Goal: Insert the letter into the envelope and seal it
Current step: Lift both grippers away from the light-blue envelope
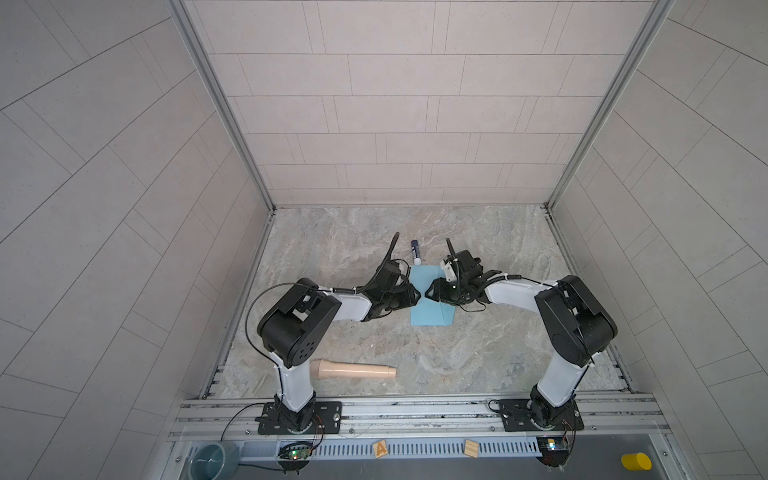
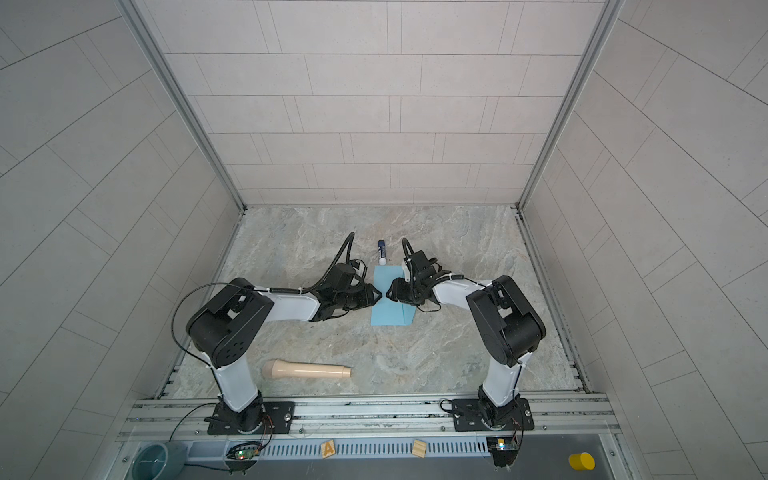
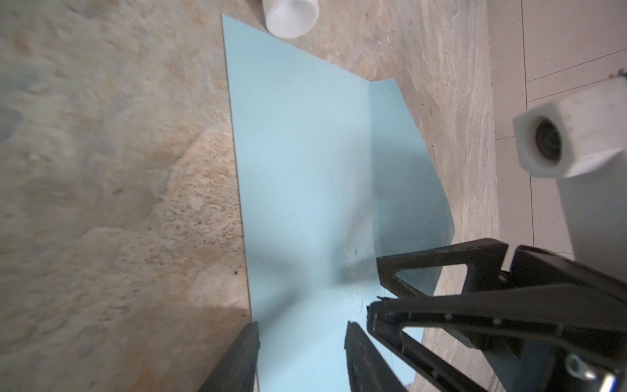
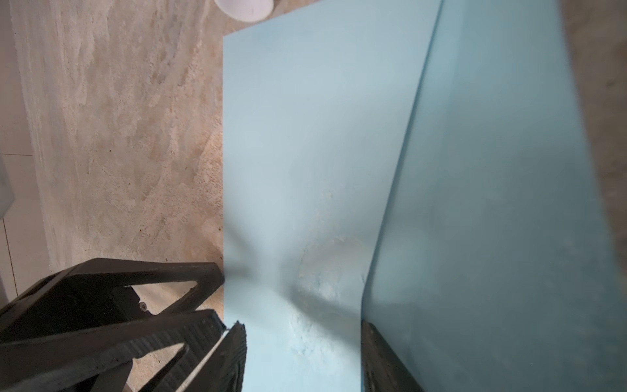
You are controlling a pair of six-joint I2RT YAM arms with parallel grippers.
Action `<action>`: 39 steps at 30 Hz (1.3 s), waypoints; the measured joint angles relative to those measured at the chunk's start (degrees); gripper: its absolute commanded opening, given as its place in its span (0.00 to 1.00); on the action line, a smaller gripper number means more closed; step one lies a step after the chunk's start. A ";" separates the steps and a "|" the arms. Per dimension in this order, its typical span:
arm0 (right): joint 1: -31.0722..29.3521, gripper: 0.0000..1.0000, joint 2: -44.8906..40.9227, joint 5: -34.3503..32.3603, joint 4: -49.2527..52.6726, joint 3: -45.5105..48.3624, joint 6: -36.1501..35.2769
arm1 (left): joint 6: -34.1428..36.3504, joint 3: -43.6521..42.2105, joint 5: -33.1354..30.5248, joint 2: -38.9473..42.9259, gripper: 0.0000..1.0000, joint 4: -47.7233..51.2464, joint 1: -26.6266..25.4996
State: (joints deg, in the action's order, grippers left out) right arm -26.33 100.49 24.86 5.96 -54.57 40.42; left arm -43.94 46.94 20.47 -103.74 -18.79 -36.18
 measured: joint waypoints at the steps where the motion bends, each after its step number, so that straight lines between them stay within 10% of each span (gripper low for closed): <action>1: 0.00 0.56 -0.55 -0.35 0.87 -0.20 -0.44 | 0.52 -0.02 -0.28 0.76 0.54 1.16 0.00; 12: 0.76 0.60 -14.88 -7.87 12.85 -8.41 -9.57 | 12.72 3.45 -9.03 20.37 0.74 18.27 0.04; 21: 1.68 0.87 -21.53 -15.87 17.86 -11.56 -19.78 | 23.21 2.16 -18.49 38.71 0.97 23.15 0.04; 39: 5.07 0.99 -16.39 -21.97 23.52 -20.13 -28.94 | 25.75 -3.30 -23.50 49.03 1.00 27.80 0.81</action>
State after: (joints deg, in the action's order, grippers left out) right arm -21.26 84.09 2.90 29.47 -74.70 11.49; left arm -18.20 43.64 -3.03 -54.72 9.02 -35.38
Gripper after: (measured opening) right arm 0.992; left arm 0.997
